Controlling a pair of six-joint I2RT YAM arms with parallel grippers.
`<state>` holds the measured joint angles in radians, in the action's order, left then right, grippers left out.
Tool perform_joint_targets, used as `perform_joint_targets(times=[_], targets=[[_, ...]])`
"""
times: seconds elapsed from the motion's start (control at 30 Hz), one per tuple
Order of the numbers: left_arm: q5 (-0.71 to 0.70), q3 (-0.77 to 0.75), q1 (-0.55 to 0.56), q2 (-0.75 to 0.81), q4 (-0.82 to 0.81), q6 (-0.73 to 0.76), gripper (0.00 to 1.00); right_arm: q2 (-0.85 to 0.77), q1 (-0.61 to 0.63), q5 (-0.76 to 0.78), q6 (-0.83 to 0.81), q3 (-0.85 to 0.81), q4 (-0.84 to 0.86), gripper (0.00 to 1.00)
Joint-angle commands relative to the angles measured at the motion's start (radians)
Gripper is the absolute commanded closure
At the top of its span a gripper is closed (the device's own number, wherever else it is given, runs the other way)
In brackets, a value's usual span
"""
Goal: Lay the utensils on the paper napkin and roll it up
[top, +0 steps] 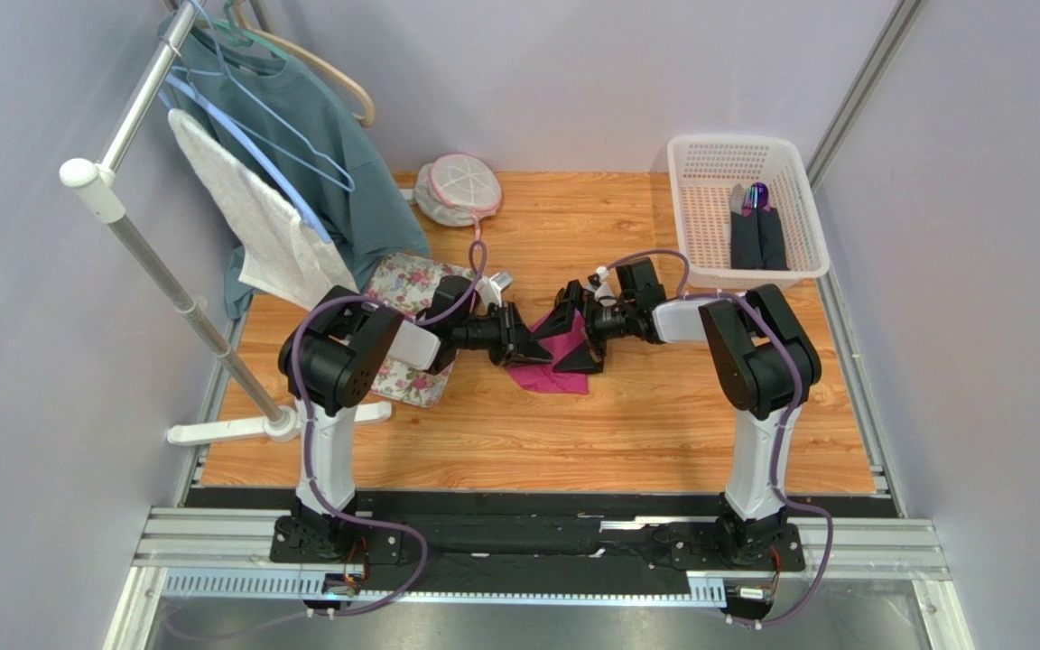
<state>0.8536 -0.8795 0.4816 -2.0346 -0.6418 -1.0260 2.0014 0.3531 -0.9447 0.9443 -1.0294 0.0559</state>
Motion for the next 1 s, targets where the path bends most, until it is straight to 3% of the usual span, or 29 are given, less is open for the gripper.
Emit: perform_joint_targets(times=[0.0,0.37,0.57,0.7,0.8,0.83,0.97], targets=[[-0.017,-0.044,0.011,-0.024,-0.043,-0.016,0.76,0.045,0.006,0.07,0.014,0.034,-0.065,0.0],[-0.09,-0.058,-0.009,-0.041,0.183,0.112,0.92,-0.022,0.006,0.081,-0.038,0.005,-0.131,0.0],[-0.103,-0.058,-0.009,-0.038,0.243,0.144,0.98,-0.113,0.004,0.174,-0.153,-0.095,-0.278,0.05],[-0.106,-0.058,-0.009,-0.035,0.249,0.153,0.99,-0.136,0.004,0.253,-0.252,-0.187,-0.424,0.24],[-0.107,-0.064,-0.009,-0.036,0.251,0.153,0.99,-0.15,0.01,0.303,-0.292,-0.212,-0.451,0.53],[-0.107,-0.064,-0.009,-0.035,0.251,0.153,0.99,-0.148,0.014,0.311,-0.303,-0.216,-0.459,0.67],[-0.105,-0.069,-0.009,-0.033,0.252,0.152,0.99,-0.124,0.04,0.352,-0.351,-0.25,-0.502,0.88]])
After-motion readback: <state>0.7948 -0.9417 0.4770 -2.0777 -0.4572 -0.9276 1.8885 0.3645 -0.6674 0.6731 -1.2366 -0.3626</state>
